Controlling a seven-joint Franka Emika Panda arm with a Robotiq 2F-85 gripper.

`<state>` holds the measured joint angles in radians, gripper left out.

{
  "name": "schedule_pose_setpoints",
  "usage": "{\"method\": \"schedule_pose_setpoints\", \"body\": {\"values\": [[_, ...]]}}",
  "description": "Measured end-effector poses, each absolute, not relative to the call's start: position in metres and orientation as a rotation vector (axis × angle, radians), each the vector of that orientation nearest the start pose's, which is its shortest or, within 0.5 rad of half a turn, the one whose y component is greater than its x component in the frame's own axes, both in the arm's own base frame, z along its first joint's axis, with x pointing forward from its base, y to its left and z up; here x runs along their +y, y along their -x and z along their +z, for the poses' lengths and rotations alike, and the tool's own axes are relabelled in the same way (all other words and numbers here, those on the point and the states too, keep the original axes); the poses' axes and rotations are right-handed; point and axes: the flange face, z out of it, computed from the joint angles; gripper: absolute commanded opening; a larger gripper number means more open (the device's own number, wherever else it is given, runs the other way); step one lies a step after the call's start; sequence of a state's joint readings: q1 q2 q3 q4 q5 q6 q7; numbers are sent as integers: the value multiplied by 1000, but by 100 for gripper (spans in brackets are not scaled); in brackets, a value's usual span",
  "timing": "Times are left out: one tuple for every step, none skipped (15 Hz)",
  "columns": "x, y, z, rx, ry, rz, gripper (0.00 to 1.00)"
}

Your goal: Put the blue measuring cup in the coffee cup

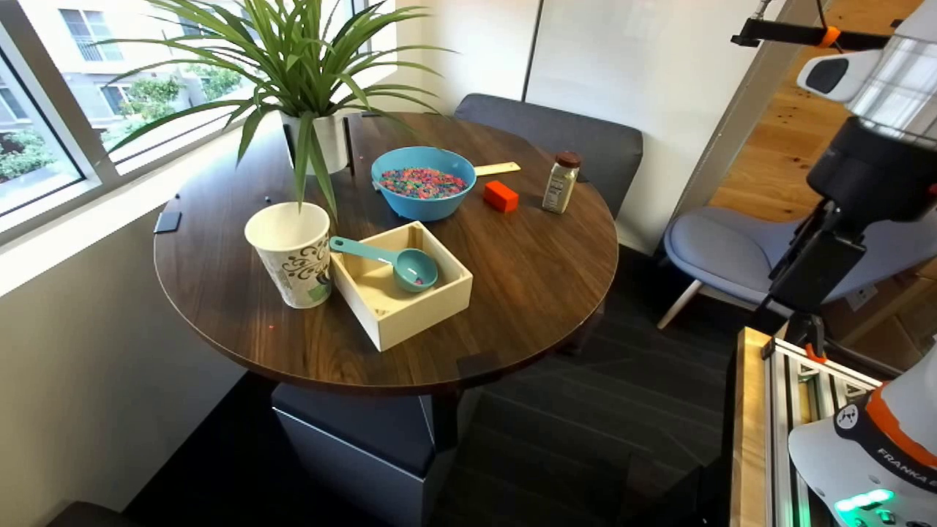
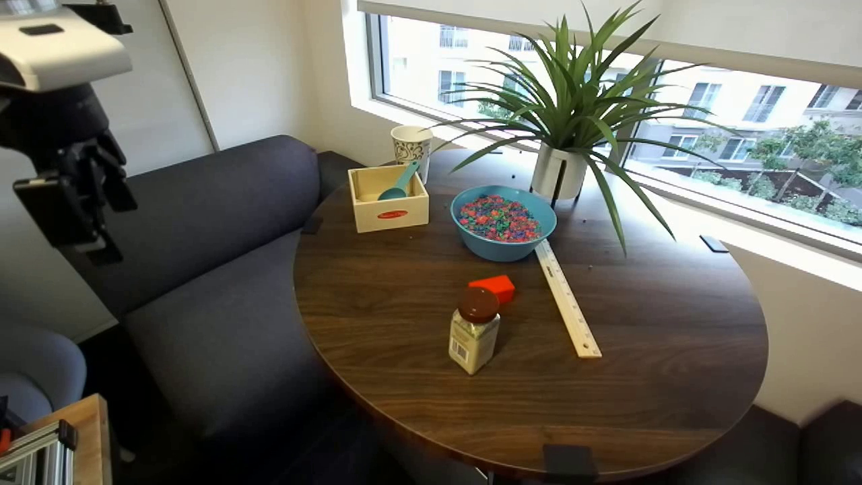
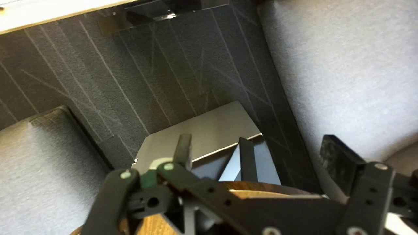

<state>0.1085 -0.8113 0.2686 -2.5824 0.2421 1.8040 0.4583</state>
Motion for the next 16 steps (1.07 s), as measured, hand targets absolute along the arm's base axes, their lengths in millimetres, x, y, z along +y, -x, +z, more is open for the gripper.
{"method": "schedule_pose_setpoints", "body": {"values": [[160,-292,508,402,3040,-45,100],[175,-299,516,462,3005,-97,100],[190,-309,525,505,2977,-165,100],[203,-320,533,527,2952,-227,100],[213,-333,542,528,2941,-295,100],[219,-348,551,517,2948,-357,100],[220,-365,557,505,2977,-399,100],[218,-383,563,509,3001,-427,100],[213,-402,565,520,3013,-435,100],[210,-415,565,528,3016,-427,100],[209,-424,563,531,3019,-416,100],[209,-428,562,529,3019,-410,100],[210,-429,562,527,3019,-408,100],[210,-429,563,524,3017,-407,100],[210,-430,563,518,3015,-404,100],[208,-432,562,498,3014,-400,100]]}}
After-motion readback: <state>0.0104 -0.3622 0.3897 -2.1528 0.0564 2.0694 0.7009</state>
